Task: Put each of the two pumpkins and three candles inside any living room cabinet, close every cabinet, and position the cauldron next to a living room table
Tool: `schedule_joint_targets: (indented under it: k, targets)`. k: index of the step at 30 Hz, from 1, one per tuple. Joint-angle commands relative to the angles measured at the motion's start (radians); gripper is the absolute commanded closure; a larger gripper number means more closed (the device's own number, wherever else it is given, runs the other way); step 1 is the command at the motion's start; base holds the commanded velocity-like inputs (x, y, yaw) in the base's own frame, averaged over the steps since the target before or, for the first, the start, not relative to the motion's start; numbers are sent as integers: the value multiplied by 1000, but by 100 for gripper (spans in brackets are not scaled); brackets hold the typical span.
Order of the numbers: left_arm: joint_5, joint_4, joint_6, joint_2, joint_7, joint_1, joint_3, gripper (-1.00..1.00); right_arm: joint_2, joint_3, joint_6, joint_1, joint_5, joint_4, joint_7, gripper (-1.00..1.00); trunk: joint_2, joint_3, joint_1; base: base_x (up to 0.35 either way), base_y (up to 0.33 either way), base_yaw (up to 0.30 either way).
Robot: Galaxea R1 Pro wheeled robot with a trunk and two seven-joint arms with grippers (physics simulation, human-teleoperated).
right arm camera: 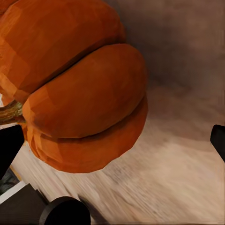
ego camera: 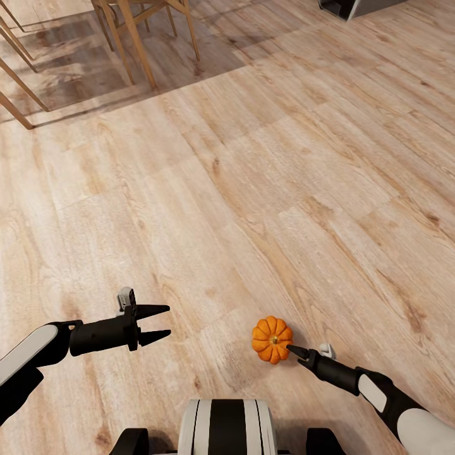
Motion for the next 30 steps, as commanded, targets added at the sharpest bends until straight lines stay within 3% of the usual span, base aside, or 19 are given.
schedule_joint_targets:
  k: [1,7,30]
  targets:
    - [-8,0,0,1,-10,0,-2,-100,-1,25,5,0,-10,-2,12,-100,0,-1,0,0,0,0]
    - [-8,-1,0,1,-10,-1,-2,-100,-2,48,3,0,-11,-4,26,-100,0,-1,0,0,0,0]
    - [-8,-2,0,1,-10,0,-2,-100,-2,50,3,0,-11,-4,35,-100,0,-1,0,32,0,0]
